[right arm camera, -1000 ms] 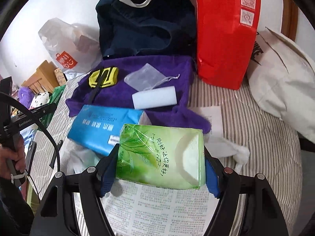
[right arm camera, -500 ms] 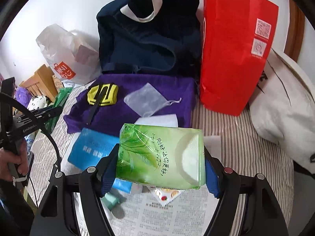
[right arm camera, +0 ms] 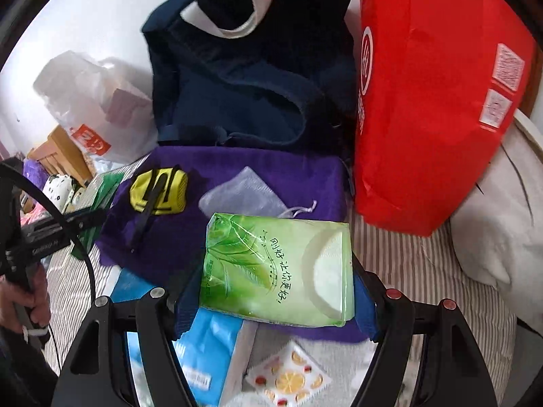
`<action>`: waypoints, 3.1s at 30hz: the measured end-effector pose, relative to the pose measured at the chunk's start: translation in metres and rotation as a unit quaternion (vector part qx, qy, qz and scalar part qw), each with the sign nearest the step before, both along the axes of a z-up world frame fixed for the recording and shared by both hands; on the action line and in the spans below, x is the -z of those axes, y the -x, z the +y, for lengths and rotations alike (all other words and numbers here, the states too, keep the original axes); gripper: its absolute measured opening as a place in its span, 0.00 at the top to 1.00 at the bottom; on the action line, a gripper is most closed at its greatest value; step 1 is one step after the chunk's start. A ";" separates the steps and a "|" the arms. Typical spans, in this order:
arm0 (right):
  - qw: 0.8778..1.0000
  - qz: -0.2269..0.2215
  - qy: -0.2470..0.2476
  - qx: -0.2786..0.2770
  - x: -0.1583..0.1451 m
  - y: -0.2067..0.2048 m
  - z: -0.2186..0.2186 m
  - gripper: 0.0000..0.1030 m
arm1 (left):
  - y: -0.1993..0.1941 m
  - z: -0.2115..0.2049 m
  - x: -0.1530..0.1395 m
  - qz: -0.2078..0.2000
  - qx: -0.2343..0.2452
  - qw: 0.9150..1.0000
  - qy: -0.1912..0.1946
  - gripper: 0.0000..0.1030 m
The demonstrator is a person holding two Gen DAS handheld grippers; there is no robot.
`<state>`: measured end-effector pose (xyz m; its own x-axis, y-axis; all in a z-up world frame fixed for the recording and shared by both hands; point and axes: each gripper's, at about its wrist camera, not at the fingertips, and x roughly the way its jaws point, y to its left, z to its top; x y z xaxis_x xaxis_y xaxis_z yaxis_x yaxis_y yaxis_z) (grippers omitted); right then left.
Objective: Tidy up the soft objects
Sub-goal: 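Lower green packet onto yellow pouch with left tool while right tool sets tissue pack on towel, then grasp second black strap piece with left tool while right tool grasps white crumpled tissue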
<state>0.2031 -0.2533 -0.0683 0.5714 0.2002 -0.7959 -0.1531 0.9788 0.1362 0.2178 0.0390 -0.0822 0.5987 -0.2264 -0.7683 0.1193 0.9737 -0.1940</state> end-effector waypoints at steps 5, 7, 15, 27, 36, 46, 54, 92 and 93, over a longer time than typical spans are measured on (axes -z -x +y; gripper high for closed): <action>1.000 0.004 -0.005 0.008 0.009 -0.030 0.001 0.28 | -0.015 0.001 0.005 0.006 0.000 1.000 0.006 0.75; 1.000 0.007 -0.001 0.010 0.013 -0.042 0.003 0.28 | -0.021 -0.002 0.008 0.009 0.002 1.000 0.009 0.75; 0.999 0.030 0.010 0.007 0.040 -0.080 0.016 0.28 | -0.044 -0.017 0.024 0.030 0.015 0.999 0.022 0.75; 0.996 0.077 0.032 -0.015 0.079 -0.106 0.026 0.28 | -0.061 -0.030 0.053 0.062 0.020 0.998 0.006 0.71; 0.992 0.107 0.041 -0.043 0.090 -0.109 0.033 0.23 | -0.066 -0.034 0.055 0.074 0.022 0.997 0.017 0.61; 0.996 0.085 0.016 -0.038 0.062 -0.092 0.024 0.20 | -0.048 -0.024 0.030 0.059 0.007 0.998 0.006 0.45; 1.000 0.023 0.000 -0.020 0.006 -0.037 -0.005 0.20 | -0.013 -0.008 0.010 0.049 -0.016 0.999 -0.003 0.44; 0.997 0.035 -0.014 0.073 0.077 0.086 -0.134 0.76 | 0.159 0.052 0.061 0.100 -0.108 0.989 -0.002 0.40; 0.997 0.031 -0.016 0.071 0.072 0.088 -0.133 0.76 | 0.159 0.051 0.064 0.102 -0.106 0.989 -0.010 0.40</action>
